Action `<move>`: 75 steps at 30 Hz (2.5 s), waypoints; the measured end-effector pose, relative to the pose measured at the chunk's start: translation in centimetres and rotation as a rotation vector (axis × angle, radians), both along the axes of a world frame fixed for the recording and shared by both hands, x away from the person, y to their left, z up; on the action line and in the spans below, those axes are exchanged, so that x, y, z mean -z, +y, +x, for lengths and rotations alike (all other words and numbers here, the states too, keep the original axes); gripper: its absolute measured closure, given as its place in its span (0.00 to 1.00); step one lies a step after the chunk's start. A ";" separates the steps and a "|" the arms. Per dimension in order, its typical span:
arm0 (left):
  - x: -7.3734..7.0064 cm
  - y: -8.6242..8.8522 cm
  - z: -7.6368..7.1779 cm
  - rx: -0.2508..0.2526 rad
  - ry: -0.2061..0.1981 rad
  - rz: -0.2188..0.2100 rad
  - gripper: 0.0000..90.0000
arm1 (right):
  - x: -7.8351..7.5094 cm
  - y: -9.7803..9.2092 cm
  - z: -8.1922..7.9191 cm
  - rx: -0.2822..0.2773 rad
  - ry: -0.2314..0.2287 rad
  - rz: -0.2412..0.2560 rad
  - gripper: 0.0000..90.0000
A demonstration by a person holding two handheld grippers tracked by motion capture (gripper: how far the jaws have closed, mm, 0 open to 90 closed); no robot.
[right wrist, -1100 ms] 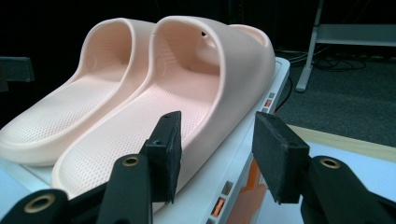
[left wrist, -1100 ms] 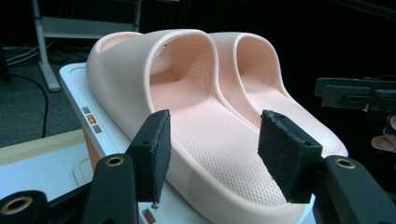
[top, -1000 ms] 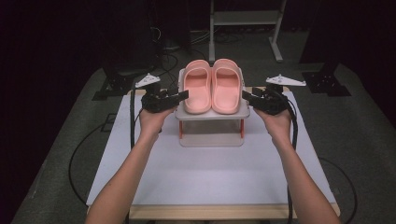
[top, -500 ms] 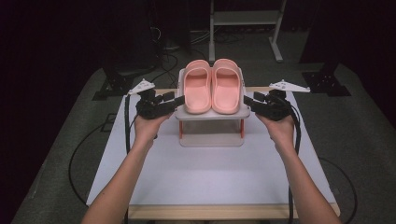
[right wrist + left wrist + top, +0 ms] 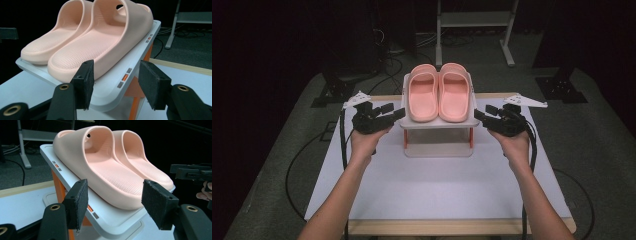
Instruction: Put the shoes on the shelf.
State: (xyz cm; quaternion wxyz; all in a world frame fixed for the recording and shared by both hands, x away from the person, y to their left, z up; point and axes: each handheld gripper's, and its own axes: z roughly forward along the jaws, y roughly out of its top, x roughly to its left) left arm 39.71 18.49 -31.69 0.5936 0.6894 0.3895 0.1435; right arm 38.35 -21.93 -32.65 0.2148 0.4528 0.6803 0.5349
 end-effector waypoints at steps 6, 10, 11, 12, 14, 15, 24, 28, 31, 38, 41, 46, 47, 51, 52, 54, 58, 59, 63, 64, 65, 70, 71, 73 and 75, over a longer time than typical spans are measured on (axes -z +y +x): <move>0.8 0.3 -0.8 -0.006 0.003 0.011 0.39 | 0.7 -0.6 -0.6 -0.004 -0.006 0.011 0.48; 1.7 0.6 -1.2 -0.008 0.009 0.002 0.38 | 1.3 -1.1 -1.1 -0.002 -0.010 0.014 0.45; 1.8 0.6 -1.3 -0.003 0.011 0.000 0.37 | 1.4 -1.2 -1.2 0.000 -0.009 0.014 0.45; 2.0 0.7 -1.3 0.001 0.015 -0.010 0.37 | 1.5 -1.3 -1.3 0.000 -0.011 0.016 0.45; 2.2 0.8 -1.5 0.004 0.021 -0.003 0.37 | 1.7 -1.5 -1.5 0.003 -0.011 0.016 0.44; 2.4 0.9 -1.5 0.002 0.020 -0.004 0.37 | 1.9 -1.6 -1.6 0.006 -0.014 0.019 0.44; 3.5 1.1 -2.1 0.006 0.024 0.004 0.32 | 3.2 -2.2 -2.4 0.011 -0.007 0.017 0.42; 4.2 1.3 -2.3 0.000 0.035 0.004 0.31 | 3.8 -2.4 -2.6 0.013 0.004 0.015 0.42; 4.6 1.5 -2.5 -0.004 0.040 0.008 0.30 | 4.3 -2.5 -2.8 0.017 0.013 0.013 0.40; 5.4 1.8 -2.8 -0.002 0.041 -0.002 0.28 | 5.2 -3.1 -3.1 0.025 0.016 0.022 0.40; 5.7 1.9 -2.9 0.000 0.041 0.003 0.28 | 5.5 -3.2 -3.2 0.024 0.016 0.018 0.39; 6.3 1.7 -3.2 0.007 0.045 0.010 0.26 | 6.0 -3.4 -3.6 0.026 0.014 0.020 0.39; 6.3 1.7 -3.3 0.006 0.039 0.025 0.25 | 6.0 -3.5 -3.6 0.026 0.012 0.019 0.39; 6.5 1.6 -3.6 0.013 0.034 0.023 0.25 | 6.4 -3.7 -3.9 0.026 0.017 0.017 0.38; 6.6 1.6 -3.6 0.012 0.034 0.025 0.25 | 6.5 -3.8 -4.0 0.026 0.017 0.016 0.38; 6.7 1.6 -3.7 0.013 0.036 0.024 0.24 | 6.8 -3.9 -4.1 0.031 0.020 0.020 0.38; 7.0 1.8 -4.0 0.009 0.038 0.020 0.23 | 7.1 -4.1 -4.3 0.033 0.025 0.020 0.37; 7.1 1.8 -4.0 0.011 0.042 0.025 0.23 | 7.2 -4.1 -4.4 0.034 0.028 0.021 0.37; 7.4 2.0 -4.3 0.008 0.043 0.023 0.21 | 7.6 -4.2 -4.6 0.034 0.037 0.019 0.36; 7.5 2.0 -4.4 0.006 0.042 0.023 0.21 | 7.7 -4.3 -4.7 0.034 0.038 0.020 0.36; 7.6 2.1 -4.5 0.007 0.041 0.025 0.21 | 7.8 -4.3 -4.7 0.034 0.039 0.016 0.35; 7.8 2.1 -4.9 0.003 0.036 0.026 0.18 | 8.2 -4.5 -5.1 0.034 0.036 0.013 0.35; 7.9 2.1 -5.0 0.005 0.034 0.031 0.18 | 8.3 -4.5 -5.2 0.036 0.041 0.016 0.35; 7.9 2.0 -5.1 -0.002 0.031 0.042 0.16 | 8.5 -4.7 -5.4 0.038 0.042 0.016 0.34; 8.1 2.0 -5.3 0.000 0.034 0.038 0.16 | 8.8 -4.8 -5.6 0.038 0.045 0.018 0.34</move>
